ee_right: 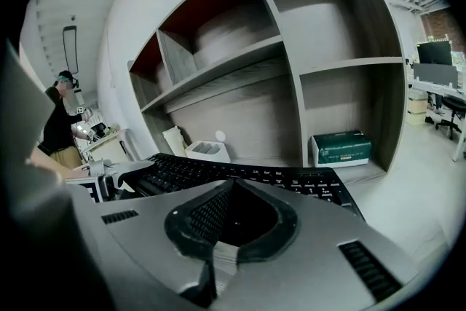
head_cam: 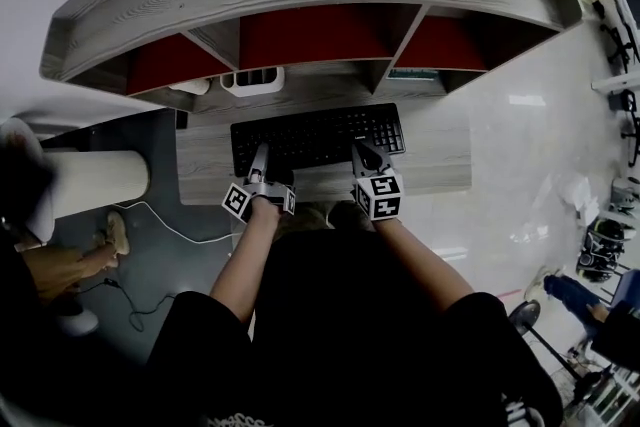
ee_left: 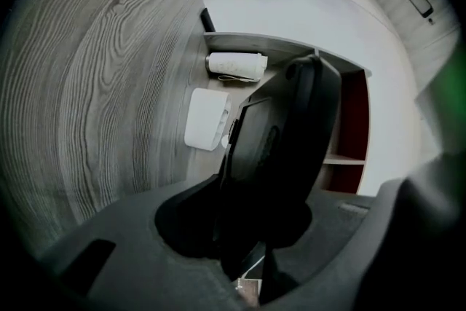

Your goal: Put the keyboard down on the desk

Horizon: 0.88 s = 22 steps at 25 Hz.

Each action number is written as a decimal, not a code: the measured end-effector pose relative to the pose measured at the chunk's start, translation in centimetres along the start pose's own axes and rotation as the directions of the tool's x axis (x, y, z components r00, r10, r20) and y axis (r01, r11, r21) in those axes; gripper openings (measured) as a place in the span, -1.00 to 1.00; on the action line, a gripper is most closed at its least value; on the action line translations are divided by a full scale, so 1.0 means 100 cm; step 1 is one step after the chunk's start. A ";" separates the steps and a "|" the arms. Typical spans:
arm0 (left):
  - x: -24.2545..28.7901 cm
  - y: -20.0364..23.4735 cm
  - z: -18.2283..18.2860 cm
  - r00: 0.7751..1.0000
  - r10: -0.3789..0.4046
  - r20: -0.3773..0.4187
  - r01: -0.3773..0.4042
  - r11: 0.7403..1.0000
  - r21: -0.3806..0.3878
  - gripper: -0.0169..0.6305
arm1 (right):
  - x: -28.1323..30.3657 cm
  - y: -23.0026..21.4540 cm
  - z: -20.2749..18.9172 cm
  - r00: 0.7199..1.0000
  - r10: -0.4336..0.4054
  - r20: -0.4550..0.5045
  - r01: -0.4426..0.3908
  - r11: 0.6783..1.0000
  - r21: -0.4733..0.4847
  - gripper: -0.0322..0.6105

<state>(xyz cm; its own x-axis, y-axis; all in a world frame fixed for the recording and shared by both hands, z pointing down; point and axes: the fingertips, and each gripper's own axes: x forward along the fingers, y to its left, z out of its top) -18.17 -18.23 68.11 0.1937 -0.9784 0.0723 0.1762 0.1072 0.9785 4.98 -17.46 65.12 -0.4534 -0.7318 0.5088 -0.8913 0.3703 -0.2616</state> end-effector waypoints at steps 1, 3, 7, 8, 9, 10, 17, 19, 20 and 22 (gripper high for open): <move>0.003 0.003 0.001 1.000 0.006 -0.002 -0.006 1.000 -0.003 -0.63 | 0.003 -0.001 -0.002 1.000 -0.004 -0.006 0.004 1.000 0.000 -0.86; 0.009 0.009 0.002 1.000 0.018 -0.013 -0.018 1.000 -0.003 -0.63 | 0.007 -0.001 -0.007 1.000 -0.009 -0.022 0.009 1.000 0.000 -0.86; 0.019 0.019 0.002 0.999 0.028 -0.031 -0.027 1.000 0.009 -0.63 | 0.016 0.003 -0.018 0.998 0.008 -0.068 -0.006 1.000 0.026 -0.86; 0.021 0.021 0.002 0.999 0.021 -0.035 -0.021 1.000 0.011 -0.63 | 0.017 0.004 -0.019 0.997 0.012 -0.074 -0.009 0.999 0.034 -0.86; 0.023 0.024 0.001 0.999 0.017 -0.039 -0.016 1.000 0.011 -0.63 | 0.019 0.005 -0.021 0.997 0.014 -0.080 -0.011 0.999 0.040 -0.86; 0.026 0.028 0.001 0.999 0.018 -0.041 -0.018 1.000 0.010 -0.63 | 0.021 0.006 -0.023 0.996 0.016 -0.086 -0.012 0.999 0.045 -0.86; 0.031 0.059 0.007 0.997 0.081 -0.020 -0.080 0.995 0.053 -0.63 | 0.026 0.009 -0.032 0.992 0.027 -0.127 -0.022 0.999 0.041 -0.86; 0.034 0.064 0.009 0.996 0.086 -0.017 -0.085 0.996 0.038 -0.62 | 0.027 0.008 -0.035 0.990 0.026 -0.140 -0.021 0.999 0.040 -0.86; 0.035 0.068 0.011 0.996 0.092 -0.017 -0.092 0.995 0.032 -0.62 | 0.027 0.007 -0.036 0.989 0.027 -0.144 -0.021 0.999 0.040 -0.86; 0.037 0.077 0.015 0.994 0.111 -0.016 -0.111 0.994 0.018 -0.62 | 0.027 0.006 -0.037 0.989 0.030 -0.145 -0.024 0.999 0.042 -0.86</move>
<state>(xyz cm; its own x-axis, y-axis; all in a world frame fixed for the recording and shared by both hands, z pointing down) -17.60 -21.30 76.17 0.2277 -0.9574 0.1774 0.1365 0.2118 0.9677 3.24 -17.07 69.37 -0.4755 -0.6297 0.6143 -0.8792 0.3631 -0.3083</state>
